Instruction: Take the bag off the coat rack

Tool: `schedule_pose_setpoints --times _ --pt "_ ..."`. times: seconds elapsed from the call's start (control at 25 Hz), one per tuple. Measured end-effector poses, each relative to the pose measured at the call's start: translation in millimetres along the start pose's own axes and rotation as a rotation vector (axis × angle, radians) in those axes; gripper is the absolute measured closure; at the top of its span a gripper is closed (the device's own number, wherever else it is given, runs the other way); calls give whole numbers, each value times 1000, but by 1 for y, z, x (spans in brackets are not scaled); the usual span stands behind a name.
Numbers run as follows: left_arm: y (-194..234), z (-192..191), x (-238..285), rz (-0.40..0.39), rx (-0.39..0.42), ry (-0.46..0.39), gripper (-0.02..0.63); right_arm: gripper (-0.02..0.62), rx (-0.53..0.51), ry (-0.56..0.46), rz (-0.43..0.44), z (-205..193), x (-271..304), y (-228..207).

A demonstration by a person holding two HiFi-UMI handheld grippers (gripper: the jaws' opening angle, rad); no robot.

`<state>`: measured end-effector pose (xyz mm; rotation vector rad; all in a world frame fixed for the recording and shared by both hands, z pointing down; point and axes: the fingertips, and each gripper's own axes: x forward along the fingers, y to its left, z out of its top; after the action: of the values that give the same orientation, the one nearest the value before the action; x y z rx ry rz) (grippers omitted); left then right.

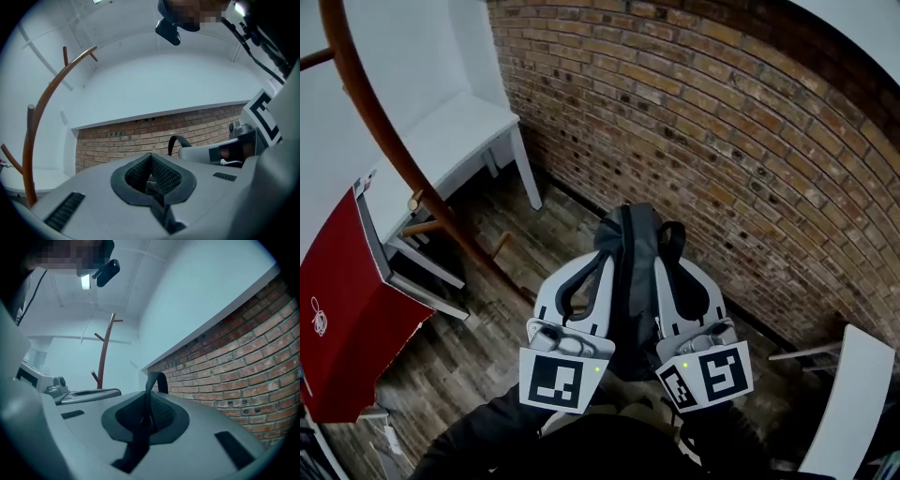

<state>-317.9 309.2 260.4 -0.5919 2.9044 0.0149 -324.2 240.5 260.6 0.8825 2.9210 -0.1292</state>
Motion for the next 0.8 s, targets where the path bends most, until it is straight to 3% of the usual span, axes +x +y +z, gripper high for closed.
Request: schedule_pose_setpoints --times 0.48,0.8 --pt "-166 -5 18 -331 -34 12 597 577 -21 -38 -304 20 -142 -86" --pt "-276 1 3 -525 -84 21 597 577 -58 -53 -500 43 -251 -117"
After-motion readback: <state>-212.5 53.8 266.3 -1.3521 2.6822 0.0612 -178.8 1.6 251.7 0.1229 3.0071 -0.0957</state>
